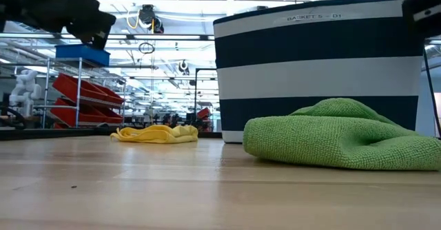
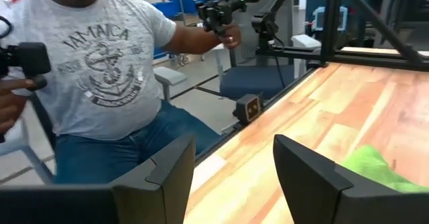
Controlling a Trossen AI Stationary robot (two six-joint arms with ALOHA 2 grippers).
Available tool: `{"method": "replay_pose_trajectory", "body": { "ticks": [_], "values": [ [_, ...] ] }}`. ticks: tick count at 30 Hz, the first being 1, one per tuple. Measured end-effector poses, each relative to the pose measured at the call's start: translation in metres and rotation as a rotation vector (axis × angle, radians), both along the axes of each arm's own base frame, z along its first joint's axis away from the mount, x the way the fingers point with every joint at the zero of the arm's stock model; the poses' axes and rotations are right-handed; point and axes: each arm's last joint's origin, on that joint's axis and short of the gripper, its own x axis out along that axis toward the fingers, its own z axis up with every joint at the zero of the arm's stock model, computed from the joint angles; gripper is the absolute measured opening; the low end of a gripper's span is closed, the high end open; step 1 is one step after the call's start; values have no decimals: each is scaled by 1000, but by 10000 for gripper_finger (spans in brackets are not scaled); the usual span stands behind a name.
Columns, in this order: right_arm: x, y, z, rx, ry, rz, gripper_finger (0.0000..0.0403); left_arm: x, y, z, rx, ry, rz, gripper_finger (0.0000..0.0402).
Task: Fold towel
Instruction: Fold the green towel
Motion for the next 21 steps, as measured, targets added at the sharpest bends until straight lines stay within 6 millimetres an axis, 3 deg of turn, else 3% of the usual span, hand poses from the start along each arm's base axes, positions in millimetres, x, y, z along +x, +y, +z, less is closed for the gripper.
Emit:
{"method": "replay_pose_trajectory", "body": {
  "ticks": [7,21],
  "values": [
    [4,4,-19,5,7,-41,163,17,-7,-11,9,12,15,149],
    [19,13,-43,-37,161,-150,162,46,-17,-41,-1,40,52,149]
  ]
}}
